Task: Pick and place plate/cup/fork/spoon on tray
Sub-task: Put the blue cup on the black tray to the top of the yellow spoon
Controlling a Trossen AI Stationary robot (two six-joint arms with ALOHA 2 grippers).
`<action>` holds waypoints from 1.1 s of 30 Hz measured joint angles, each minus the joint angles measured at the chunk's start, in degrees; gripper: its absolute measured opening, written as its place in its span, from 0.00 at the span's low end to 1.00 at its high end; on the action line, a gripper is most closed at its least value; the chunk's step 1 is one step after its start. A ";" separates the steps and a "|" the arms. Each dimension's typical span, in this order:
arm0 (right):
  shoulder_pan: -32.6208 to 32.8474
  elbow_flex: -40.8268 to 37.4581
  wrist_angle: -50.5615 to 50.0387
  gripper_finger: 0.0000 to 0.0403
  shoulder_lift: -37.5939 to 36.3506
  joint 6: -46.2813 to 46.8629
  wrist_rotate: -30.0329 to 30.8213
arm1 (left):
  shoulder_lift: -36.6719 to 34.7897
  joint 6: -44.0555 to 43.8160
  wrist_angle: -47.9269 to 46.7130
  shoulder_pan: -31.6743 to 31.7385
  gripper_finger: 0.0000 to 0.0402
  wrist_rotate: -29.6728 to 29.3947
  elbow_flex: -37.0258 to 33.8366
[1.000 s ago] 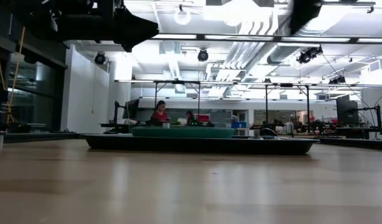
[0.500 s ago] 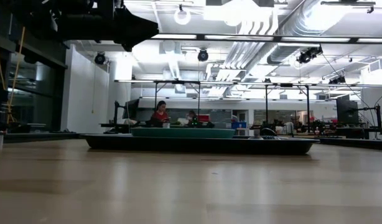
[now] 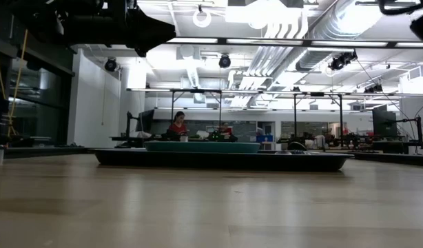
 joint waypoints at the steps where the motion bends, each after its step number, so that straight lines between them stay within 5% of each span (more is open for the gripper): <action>1: 0.00 -0.77 0.40 0.48 0.00 -0.39 -0.01 | 0.00 0.00 0.01 0.00 0.33 0.00 0.00; 15: -0.04 -5.30 5.42 0.44 -0.02 -7.52 -0.26 | 0.00 -0.20 -0.02 0.00 0.33 -0.26 0.02; 22: -1.41 -0.72 4.85 0.07 -0.04 -13.98 -0.69 | 0.00 -0.20 0.00 0.00 0.33 -0.34 0.02; 29: -8.51 13.13 2.79 0.02 -0.09 -31.35 17.18 | 0.00 -1.53 0.03 -0.02 0.33 -0.49 0.02; 33: -17.32 21.06 1.87 0.02 -0.13 -47.29 34.71 | 0.00 -1.54 0.25 -0.02 0.33 -0.48 0.02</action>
